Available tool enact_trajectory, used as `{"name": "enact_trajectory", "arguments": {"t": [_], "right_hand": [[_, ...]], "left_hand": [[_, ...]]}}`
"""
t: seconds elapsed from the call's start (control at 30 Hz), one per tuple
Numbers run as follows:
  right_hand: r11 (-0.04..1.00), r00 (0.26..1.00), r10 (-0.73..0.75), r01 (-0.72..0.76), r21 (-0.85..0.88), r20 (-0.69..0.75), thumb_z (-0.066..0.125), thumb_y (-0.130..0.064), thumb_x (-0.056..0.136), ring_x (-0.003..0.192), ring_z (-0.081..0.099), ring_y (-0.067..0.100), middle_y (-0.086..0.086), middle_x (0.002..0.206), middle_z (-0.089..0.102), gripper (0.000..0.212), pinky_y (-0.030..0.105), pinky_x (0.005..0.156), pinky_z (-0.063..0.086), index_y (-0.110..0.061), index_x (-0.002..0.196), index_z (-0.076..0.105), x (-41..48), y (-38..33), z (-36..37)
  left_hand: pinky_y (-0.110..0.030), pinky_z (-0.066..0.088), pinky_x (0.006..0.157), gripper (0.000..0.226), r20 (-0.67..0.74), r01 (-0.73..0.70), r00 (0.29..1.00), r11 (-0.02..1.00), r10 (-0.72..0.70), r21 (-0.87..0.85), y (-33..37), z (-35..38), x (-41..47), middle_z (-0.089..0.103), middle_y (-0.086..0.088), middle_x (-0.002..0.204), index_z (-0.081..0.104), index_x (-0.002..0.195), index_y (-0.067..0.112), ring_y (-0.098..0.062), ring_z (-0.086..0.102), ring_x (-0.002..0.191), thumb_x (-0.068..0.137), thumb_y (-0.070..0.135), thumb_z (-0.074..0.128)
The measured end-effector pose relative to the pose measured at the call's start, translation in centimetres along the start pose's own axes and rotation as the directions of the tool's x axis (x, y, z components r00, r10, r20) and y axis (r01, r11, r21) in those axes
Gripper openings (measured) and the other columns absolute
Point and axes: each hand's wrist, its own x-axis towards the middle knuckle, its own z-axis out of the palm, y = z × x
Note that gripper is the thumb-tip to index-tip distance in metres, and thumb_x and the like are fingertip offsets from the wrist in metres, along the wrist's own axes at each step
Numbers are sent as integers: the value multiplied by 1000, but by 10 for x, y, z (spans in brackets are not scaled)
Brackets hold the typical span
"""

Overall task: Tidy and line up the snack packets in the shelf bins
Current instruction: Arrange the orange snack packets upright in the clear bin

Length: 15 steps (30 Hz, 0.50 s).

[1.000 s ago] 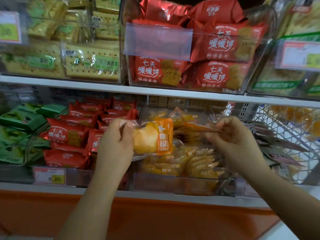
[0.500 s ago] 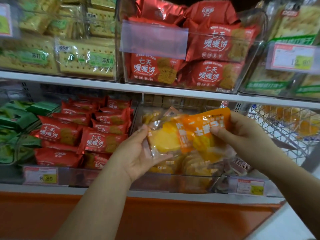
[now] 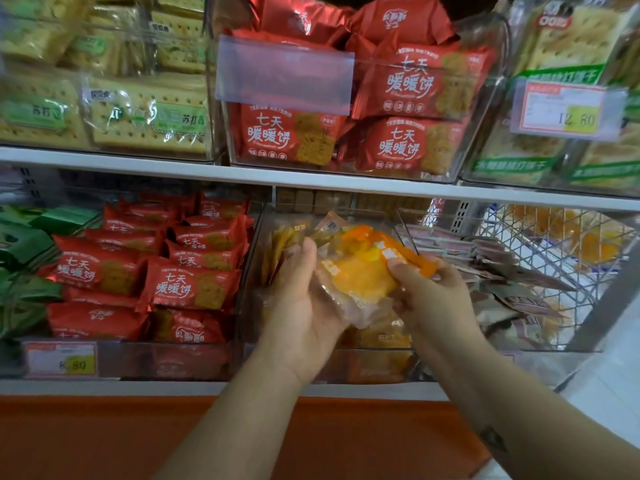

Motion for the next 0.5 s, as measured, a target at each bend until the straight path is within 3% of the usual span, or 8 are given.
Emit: {"name": "enact_trajectory", "arguments": {"t": [0.07,0.17,0.23,0.3,0.4,0.5], "right_hand": [[996,996,-89,89,-20,13,70,-11,81,73,66,18,4,97,60,43,34,62,55,-21,115,46,-6,-1,6],[932,957,-228,268,-243,181,71,-15,81,67,64,8,1,94,62,36,27,58,53,-21,110,52,-4,-6,8],[715,888,-294,449,-536,353,75,-21,76,83,63,8,-1,100,59,36,23,68,52,-25,106,54,1,-11,5],[458,831,-311,556,-693,462,76,-27,75,98,55,8,-8,109,52,40,22,83,46,-34,105,52,8,-17,-1],[441,752,-219,645,-624,622,73,-21,79,91,60,2,-15,96,61,25,24,84,48,-36,93,58,10,-32,-4],[340,619,-23,743,-576,785,68,-21,84,85,62,-4,-16,89,67,12,14,80,50,-29,92,67,5,-34,2]], "left_hand": [[-52,54,83,56,7,-78,997,992,78,100,-5,2,0,57,-17,130,45,134,12,-35,61,112,85,27,66],[-43,57,77,51,-16,-236,964,880,266,413,2,-7,4,64,-10,120,49,127,19,-29,65,106,84,-6,60],[-41,57,80,52,39,-310,922,672,386,672,18,-15,3,64,3,115,52,121,28,-17,64,106,83,-6,62],[-30,56,78,54,102,-321,880,420,465,849,41,-19,-3,60,14,109,50,115,41,0,62,96,83,0,65],[-9,49,65,55,176,-315,855,219,488,923,71,-23,-17,59,17,105,49,107,47,11,59,84,82,1,66],[-4,44,62,42,153,-280,856,194,494,940,89,-30,-33,63,21,93,53,105,42,16,57,81,84,6,65]]}}
